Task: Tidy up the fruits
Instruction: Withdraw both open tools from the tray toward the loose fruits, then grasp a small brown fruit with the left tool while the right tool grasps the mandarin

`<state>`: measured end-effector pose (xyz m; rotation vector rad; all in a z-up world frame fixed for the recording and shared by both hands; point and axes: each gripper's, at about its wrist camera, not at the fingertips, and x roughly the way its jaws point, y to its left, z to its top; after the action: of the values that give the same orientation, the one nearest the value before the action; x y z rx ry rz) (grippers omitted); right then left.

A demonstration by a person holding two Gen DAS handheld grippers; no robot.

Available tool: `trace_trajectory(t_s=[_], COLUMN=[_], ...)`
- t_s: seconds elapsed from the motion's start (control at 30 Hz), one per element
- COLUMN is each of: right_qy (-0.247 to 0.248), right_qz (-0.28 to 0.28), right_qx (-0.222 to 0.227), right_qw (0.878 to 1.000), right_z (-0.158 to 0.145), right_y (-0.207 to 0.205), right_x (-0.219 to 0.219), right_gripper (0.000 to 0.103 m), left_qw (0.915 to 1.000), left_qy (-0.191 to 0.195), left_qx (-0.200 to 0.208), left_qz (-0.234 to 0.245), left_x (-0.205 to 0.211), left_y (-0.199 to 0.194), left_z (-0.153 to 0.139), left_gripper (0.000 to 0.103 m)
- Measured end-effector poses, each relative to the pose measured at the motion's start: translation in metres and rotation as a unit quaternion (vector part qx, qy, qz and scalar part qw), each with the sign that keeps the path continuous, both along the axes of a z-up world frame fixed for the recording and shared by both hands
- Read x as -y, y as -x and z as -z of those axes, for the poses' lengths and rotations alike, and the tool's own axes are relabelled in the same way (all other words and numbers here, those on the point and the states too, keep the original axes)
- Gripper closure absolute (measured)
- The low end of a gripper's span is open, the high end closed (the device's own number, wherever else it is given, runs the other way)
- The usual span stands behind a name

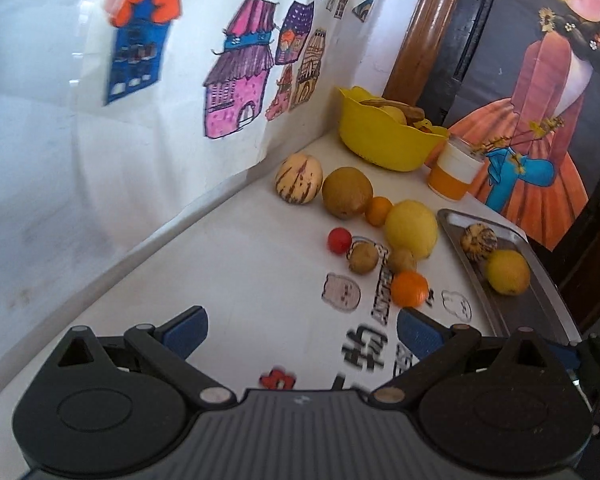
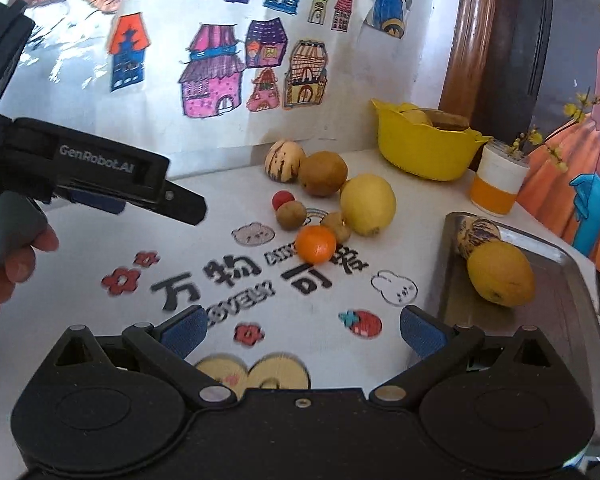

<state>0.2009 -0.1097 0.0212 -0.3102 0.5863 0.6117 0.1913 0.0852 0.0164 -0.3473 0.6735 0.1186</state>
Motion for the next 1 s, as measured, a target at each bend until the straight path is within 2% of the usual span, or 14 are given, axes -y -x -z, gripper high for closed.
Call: trace_trajectory(t_s=[0.07, 0.33, 0.43, 0.5, 0.67, 0.7, 0.77, 0.9, 1.0], right_qy=[-0.007, -0.012, -0.015, -0.018, -0.023, -0.026, -0.028, -0.030, -0.031], right_qz=[0.004, -0.001, -0.006, -0.010, -0.018, -0.018, -0.019, -0.021, -0.019], right_qx=[0.002, 0.001, -0.006, -0.012, -0.030, -0.029, -0.029, -0.037, -0.035], right_qw=[1.000, 1.000, 1.000, 1.000, 0.999, 0.999, 0.999, 0.999, 0.999], right_z=[0.001, 0.011, 0.015, 0.017, 0.021, 0.021, 0.021, 0.022, 0.021], right_y=[-0.009, -0.048, -0.060, -0.066, -0.077, -0.078, -0.080, -0.082, -0.082], right_x=[-0.002, -0.018, -0.022, -0.024, -0.030, -0.030, -0.032, -0.034, -0.035], right_gripper=[0.001, 0.018, 0.024, 0.031, 0.049, 0.049, 0.051, 0.057, 0.062], left_qw=[1.0000, 0.9989, 0.9982, 0.9979, 0.9976, 0.9975, 0.9973, 0.9967, 0.9966], left_qy=[0.007, 0.041, 0.050, 0.056, 0.047, 0.046, 0.041, 0.044, 0.045], left_qx=[-0.001, 0.005, 0.004, 0.001, 0.008, 0.008, 0.006, 0.001, -0.005], left_qz=[0.003, 0.023, 0.032, 0.035, 0.050, 0.054, 0.060, 0.068, 0.069], left_x=[0.001, 0.002, 0.003, 0.003, 0.009, 0.010, 0.012, 0.014, 0.014], left_y=[-0.014, -0.066, -0.077, -0.084, -0.091, -0.092, -0.094, -0.096, -0.097], left_z=[0.001, 0.012, 0.018, 0.022, 0.025, 0.025, 0.025, 0.026, 0.027], left_gripper=[0.001, 0.001, 0.007, 0.011, 0.027, 0.029, 0.043, 0.057, 0.072])
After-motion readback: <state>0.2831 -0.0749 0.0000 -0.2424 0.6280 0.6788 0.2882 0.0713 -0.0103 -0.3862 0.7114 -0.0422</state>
